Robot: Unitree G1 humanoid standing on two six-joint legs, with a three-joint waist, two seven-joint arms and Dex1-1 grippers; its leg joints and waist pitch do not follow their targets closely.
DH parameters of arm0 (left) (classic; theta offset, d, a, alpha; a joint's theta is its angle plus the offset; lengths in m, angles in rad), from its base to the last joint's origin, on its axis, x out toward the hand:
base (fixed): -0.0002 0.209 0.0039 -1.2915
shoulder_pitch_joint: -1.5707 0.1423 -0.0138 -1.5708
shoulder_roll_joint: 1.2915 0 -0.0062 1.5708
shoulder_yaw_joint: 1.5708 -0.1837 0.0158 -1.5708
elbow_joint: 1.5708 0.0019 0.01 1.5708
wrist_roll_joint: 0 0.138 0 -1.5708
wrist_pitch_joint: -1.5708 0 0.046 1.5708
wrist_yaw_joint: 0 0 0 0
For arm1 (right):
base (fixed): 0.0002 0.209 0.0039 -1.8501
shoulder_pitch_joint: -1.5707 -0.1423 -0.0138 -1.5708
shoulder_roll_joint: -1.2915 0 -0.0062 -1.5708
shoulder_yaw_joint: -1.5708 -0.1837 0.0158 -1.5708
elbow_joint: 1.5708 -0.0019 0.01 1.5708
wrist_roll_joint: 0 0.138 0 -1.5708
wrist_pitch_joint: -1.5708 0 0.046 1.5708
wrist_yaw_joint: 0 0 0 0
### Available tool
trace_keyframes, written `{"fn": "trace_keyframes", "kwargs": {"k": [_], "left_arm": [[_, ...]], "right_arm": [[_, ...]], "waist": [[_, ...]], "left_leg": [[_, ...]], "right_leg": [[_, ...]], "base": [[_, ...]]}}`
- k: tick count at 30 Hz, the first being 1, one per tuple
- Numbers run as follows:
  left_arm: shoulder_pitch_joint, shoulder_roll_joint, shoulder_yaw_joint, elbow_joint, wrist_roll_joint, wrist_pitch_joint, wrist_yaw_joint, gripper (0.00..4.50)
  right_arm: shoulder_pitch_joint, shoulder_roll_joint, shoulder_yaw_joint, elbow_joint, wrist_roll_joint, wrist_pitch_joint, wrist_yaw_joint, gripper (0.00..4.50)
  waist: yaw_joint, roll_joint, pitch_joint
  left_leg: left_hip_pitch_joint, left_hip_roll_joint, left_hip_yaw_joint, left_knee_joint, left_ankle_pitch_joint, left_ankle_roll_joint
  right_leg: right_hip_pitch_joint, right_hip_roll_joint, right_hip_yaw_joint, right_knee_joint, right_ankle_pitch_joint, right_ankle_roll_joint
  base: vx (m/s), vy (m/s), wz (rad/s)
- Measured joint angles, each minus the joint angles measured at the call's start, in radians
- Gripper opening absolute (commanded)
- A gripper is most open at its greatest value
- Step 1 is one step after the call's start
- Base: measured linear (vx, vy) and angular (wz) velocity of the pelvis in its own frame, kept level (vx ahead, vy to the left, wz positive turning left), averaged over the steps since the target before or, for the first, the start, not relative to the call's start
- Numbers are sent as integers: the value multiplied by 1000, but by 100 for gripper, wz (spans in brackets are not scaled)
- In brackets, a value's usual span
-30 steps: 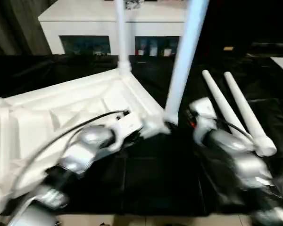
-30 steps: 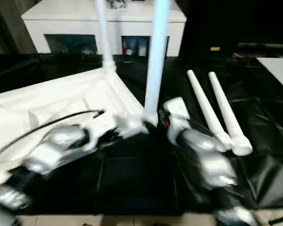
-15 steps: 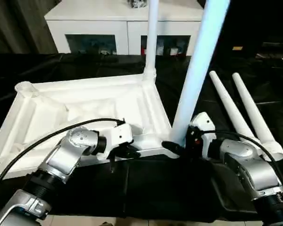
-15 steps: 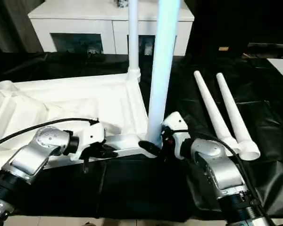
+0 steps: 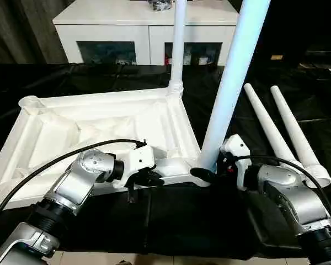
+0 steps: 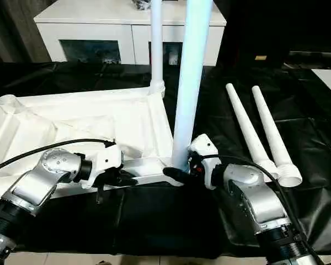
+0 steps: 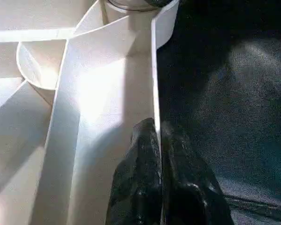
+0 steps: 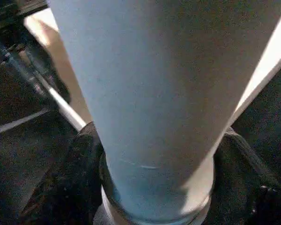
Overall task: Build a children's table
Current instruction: Rotate leg to tighten
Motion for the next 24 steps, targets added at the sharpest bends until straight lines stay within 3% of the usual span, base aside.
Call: {"fn": "trace_keyframes", "kwargs": {"k": [5, 12, 17, 21, 24], "left_arm": [[-7, -35, 19, 30, 21, 15, 86, 0], [-67, -175, 28, 110, 58, 96, 272, 0], [-106, -249, 28, 162, 79, 124, 359, 0], [-109, -253, 28, 163, 86, 125, 368, 0], [-109, -248, 28, 161, 85, 125, 368, 0]], "right_arm": [[-35, 111, -29, 30, -32, 66, -194, 273], [-91, 353, -160, 101, -78, 121, -655, 272], [-157, 475, -220, 217, -106, 36, -902, 272], [-168, 482, -217, 260, -119, -27, -890, 272], [-168, 478, -222, 260, -117, -36, -849, 342]], "waist": [[-19, -1, -1], [-19, -3, -1], [-19, -3, -1], [-20, -3, -1], [-20, -3, -1]], "left_leg": [[0, 0, 0, 0, 1, -1], [5, -1, 0, 0, 2, -4], [4, -2, -1, 0, 2, -4], [4, -2, -1, 0, 2, -4], [3, -2, -1, 0, 2, -4]], "right_leg": [[1, 0, 1, 1, 0, 0], [1, 0, 2, 1, -3, 6], [1, 0, 3, 0, -2, 7], [1, 0, 3, 0, -1, 9], [1, 0, 3, 0, 2, 5]], "base": [[0, 0, 0], [0, 0, 0], [0, 0, 0], [0, 0, 0], [0, 0, 0]]}}
